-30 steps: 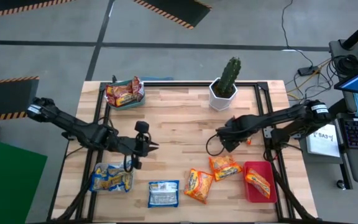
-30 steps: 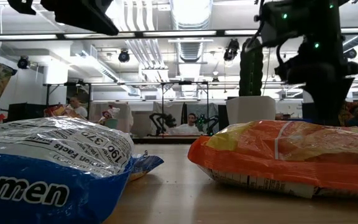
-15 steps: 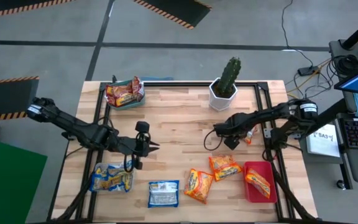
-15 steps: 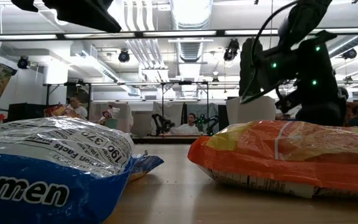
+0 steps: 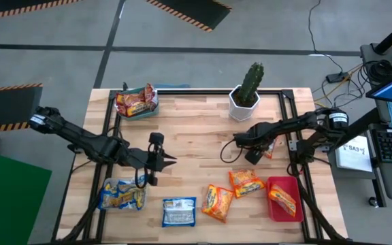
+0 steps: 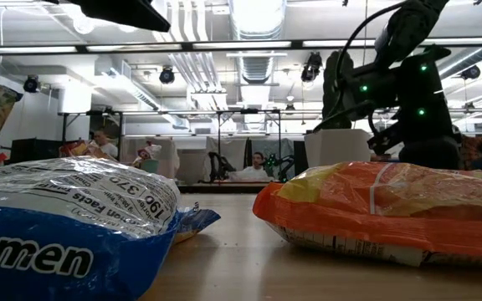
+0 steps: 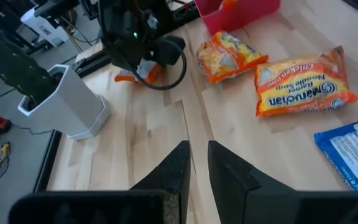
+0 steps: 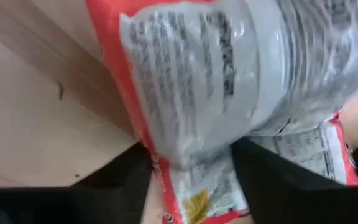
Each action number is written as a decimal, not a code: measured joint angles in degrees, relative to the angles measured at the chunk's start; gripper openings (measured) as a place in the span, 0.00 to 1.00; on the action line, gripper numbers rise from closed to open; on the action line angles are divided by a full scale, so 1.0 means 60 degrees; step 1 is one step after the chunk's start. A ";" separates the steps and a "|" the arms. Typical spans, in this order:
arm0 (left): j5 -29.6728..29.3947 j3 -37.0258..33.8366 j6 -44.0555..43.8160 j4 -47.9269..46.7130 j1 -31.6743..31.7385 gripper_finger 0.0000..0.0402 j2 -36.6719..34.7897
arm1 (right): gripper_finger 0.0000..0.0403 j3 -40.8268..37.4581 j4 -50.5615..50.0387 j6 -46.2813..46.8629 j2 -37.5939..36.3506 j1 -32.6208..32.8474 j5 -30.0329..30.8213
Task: Sort Maruchan noodles
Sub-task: Put the top orange noodle pack into the red bin
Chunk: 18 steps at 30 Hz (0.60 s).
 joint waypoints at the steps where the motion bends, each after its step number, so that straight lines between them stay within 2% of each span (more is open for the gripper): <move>1: 0.0000 0.0000 -0.0032 0.0052 0.0000 0.10 0.0000 | 0.41 -0.0002 0.0043 0.0001 0.0005 0.0000 0.0004; 6: 0.0000 0.0000 -0.0158 0.0156 -0.0004 0.10 0.0000 | 0.12 0.0030 -0.0066 -0.0057 -0.0036 0.0010 0.0230; 8: 0.0000 0.0000 -0.0208 0.0161 -0.0004 0.10 0.0000 | 0.06 0.0141 -0.0209 -0.0116 -0.0105 0.0044 0.0224; 18: 0.0000 -0.0004 -0.0212 0.0198 -0.0004 0.10 0.0000 | 0.04 0.1343 -0.0661 -0.0254 -0.0839 0.0136 0.0041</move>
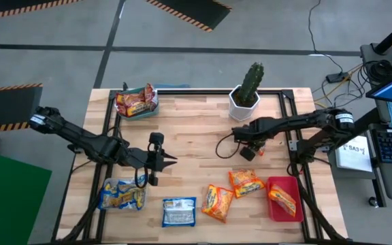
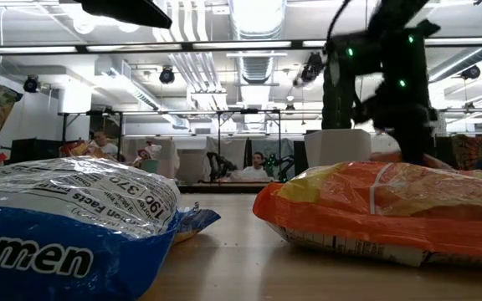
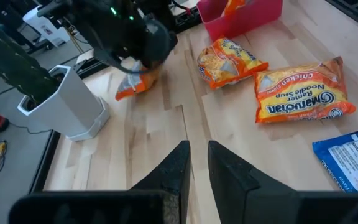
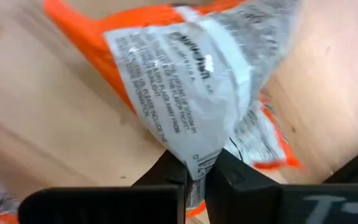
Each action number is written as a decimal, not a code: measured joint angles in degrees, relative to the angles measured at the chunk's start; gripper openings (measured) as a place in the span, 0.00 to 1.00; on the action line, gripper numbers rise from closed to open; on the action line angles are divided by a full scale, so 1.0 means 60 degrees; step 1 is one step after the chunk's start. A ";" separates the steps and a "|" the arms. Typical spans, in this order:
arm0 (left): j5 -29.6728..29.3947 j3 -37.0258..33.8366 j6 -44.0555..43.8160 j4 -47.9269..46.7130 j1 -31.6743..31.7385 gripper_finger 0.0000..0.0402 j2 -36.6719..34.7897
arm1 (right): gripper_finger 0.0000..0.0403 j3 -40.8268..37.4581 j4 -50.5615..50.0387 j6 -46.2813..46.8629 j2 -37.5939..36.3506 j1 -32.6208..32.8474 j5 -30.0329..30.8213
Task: Sort Maruchan noodles
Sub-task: Put the top orange noodle pack into the red bin
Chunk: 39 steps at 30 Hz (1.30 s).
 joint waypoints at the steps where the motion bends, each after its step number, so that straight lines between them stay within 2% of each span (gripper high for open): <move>1: 0.0000 0.0000 0.0000 0.0003 0.0000 0.10 0.0000 | 0.04 0.0189 -0.0001 -0.0084 -0.0085 0.0048 -0.0019; 7: 0.0000 -0.0004 0.0000 0.0050 0.0000 0.10 0.0000 | 0.03 0.1500 -0.0028 -0.0672 -0.0487 0.0492 -0.0698; 9: 0.0000 -0.0004 0.0000 0.0050 0.0000 0.10 0.0000 | 0.03 0.1980 -0.0103 -0.0826 -0.0576 0.0660 -0.1196; 12: 0.0000 -0.0007 0.0004 0.0081 0.0000 0.10 0.0000 | 0.03 0.2733 -0.0333 -0.0960 -0.0647 0.1023 -0.2494; 14: 0.0000 -0.0007 0.0004 0.0112 0.0000 0.10 0.0000 | 0.03 0.3156 -0.0390 -0.0849 -0.0685 0.1275 -0.3810; 18: 0.0000 -0.0007 0.0004 0.0120 0.0000 0.10 0.0000 | 0.03 0.3736 -0.0389 0.0424 -0.0706 0.1938 -0.6252; 23: 0.0000 -0.0007 0.0042 0.0123 0.0000 0.10 0.0000 | 0.03 0.3782 -0.0704 0.2067 -0.0737 0.3274 -0.7717; 31: 0.0000 -0.0012 0.0120 0.0120 0.0000 0.10 0.0000 | 0.03 0.3708 -0.0076 0.4793 -0.0741 0.5602 -0.7992; 39: 0.0000 -0.0025 0.0177 0.0116 0.0000 0.10 0.0004 | 0.03 0.3627 0.0488 0.6692 -0.0761 0.6937 -0.6504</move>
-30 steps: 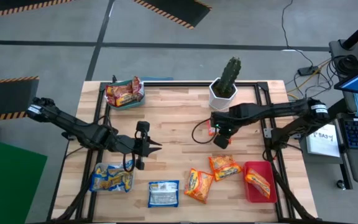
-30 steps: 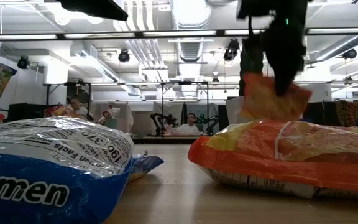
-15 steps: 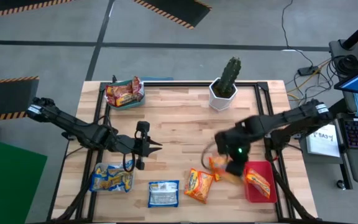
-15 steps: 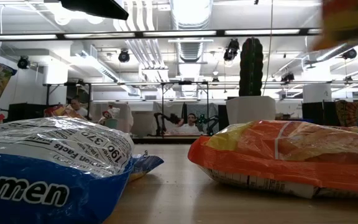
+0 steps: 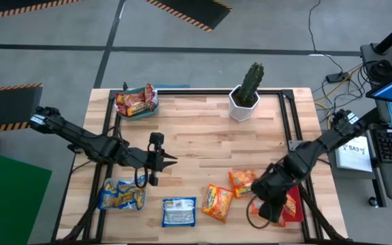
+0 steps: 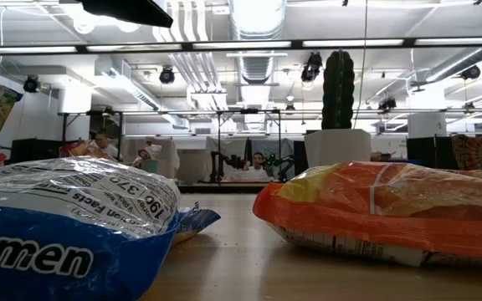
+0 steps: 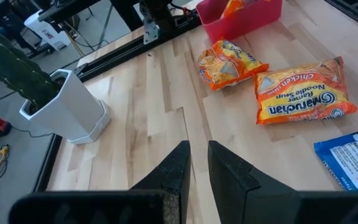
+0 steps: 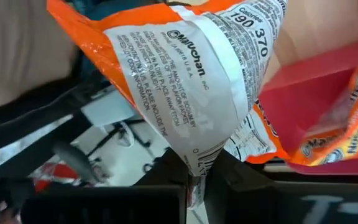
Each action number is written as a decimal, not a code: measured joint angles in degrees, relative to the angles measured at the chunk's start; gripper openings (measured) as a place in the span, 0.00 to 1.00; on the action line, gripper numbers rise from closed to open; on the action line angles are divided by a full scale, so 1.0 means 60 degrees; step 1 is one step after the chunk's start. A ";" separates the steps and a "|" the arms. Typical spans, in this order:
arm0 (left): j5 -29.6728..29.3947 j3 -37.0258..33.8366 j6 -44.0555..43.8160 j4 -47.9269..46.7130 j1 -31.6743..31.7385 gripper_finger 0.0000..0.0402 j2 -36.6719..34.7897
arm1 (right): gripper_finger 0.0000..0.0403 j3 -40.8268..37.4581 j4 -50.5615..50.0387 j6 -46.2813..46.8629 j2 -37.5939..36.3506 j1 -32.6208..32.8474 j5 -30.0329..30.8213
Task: Sort Maruchan noodles
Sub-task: Put the top orange noodle pack into the red bin
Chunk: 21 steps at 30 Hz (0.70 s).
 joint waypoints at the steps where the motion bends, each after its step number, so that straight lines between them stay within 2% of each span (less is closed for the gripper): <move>1: 0.0000 0.0000 0.0009 0.0000 0.0000 0.10 0.0000 | 0.03 -0.0077 -0.0029 0.0173 -0.0002 0.0144 0.0113; 11: 0.0000 0.0000 0.0009 0.0000 0.0001 0.10 0.0000 | 0.03 -0.1298 -0.0031 0.1426 0.0007 0.1605 0.0020; 16: 0.0000 0.0000 0.0013 0.0012 0.0000 0.10 0.0000 | 0.03 -0.1792 -0.0128 0.1614 -0.0105 0.1743 0.0022; 21: 0.0000 0.0011 0.0013 0.0109 0.0000 0.10 0.0000 | 0.03 -0.2083 -0.0992 0.1941 -0.0388 0.1743 0.0050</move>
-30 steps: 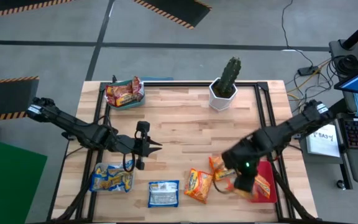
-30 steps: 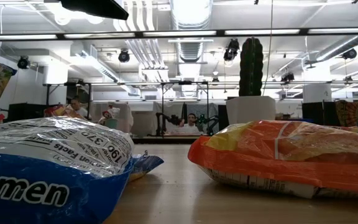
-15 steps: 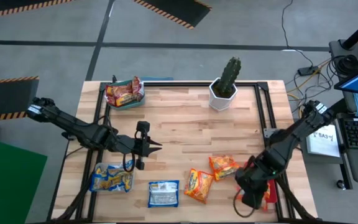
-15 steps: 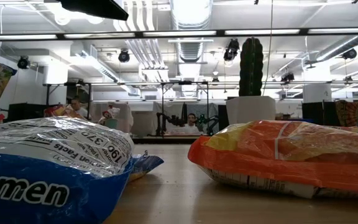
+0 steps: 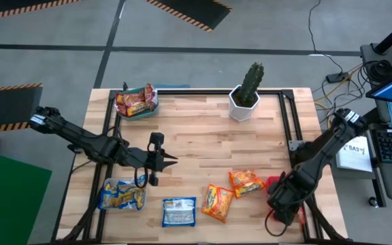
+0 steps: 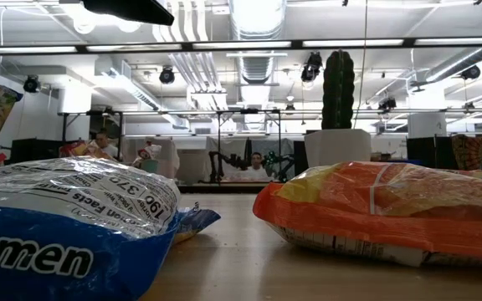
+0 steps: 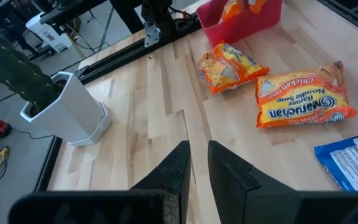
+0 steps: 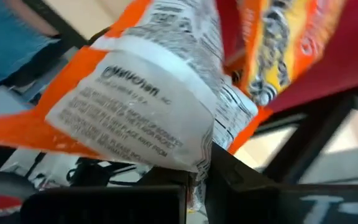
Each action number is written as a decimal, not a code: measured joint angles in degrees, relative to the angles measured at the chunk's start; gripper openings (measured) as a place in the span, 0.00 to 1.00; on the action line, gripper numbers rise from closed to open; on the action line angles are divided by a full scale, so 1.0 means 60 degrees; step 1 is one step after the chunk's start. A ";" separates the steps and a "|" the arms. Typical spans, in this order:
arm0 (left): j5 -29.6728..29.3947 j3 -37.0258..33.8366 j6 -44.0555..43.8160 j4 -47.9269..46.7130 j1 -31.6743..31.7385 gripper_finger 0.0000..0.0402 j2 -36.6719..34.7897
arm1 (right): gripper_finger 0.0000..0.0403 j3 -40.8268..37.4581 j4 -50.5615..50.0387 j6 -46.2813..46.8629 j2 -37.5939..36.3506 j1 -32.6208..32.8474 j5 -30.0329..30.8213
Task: Sort Maruchan noodles
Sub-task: Put the top orange noodle pack into the red bin
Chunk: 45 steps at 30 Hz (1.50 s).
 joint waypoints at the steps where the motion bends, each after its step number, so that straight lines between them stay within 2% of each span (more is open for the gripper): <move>1: 0.0000 0.0008 0.0000 0.0009 0.0003 0.10 0.0000 | 0.03 -0.0011 -0.0229 0.0114 -0.0110 0.0000 0.0000; 5: 0.0000 0.0018 0.0000 0.0060 0.0002 0.10 0.0000 | 0.03 -0.0026 -0.1205 0.0700 -0.0581 0.0000 0.0342; 8: 0.0000 0.0019 0.0000 0.0062 0.0002 0.10 0.0000 | 0.03 -0.0045 -0.1211 0.0855 -0.0838 -0.0002 0.1021; 11: 0.0000 0.0018 0.0000 0.0072 0.0000 0.10 0.0000 | 0.03 -0.0143 -0.1195 0.0842 -0.0842 -0.0006 0.1108; 14: -0.0001 0.0022 0.0001 0.0091 0.0001 0.10 0.0000 | 0.03 -0.0398 -0.0844 0.0721 -0.0745 -0.0004 0.0709; 18: -0.0004 0.0022 0.0004 0.0110 0.0003 0.10 0.0000 | 0.03 -0.0812 -0.0056 0.0446 -0.0534 -0.0002 -0.0657; 21: -0.0004 0.0022 0.0004 0.0109 0.0003 0.10 0.0000 | 0.03 -0.0963 0.0038 0.0158 -0.0321 -0.0001 -0.0905; 27: -0.0007 0.0022 0.0091 0.0125 0.0004 0.10 0.0000 | 0.03 -0.1359 0.0709 -0.0739 0.0364 -0.0211 -0.0006; 32: -0.0007 0.0025 0.0113 0.0206 0.0002 0.10 0.0000 | 0.03 -0.1392 0.0676 -0.1421 0.1195 -0.0259 -0.0129; 37: -0.0007 0.0029 0.0113 0.0219 0.0002 0.10 0.0000 | 0.03 -0.1268 0.0650 -0.1593 0.1328 -0.0259 -0.0250; 40: -0.0007 0.0029 0.0113 0.0290 0.0000 0.10 0.0000 | 0.07 -0.1136 0.0128 -0.1323 0.1271 -0.0259 -0.0242; 45: -0.0007 0.0036 0.0113 0.0321 0.0004 0.10 0.0000 | 0.19 -0.0798 -0.0826 -0.1162 0.1196 -0.0259 -0.0235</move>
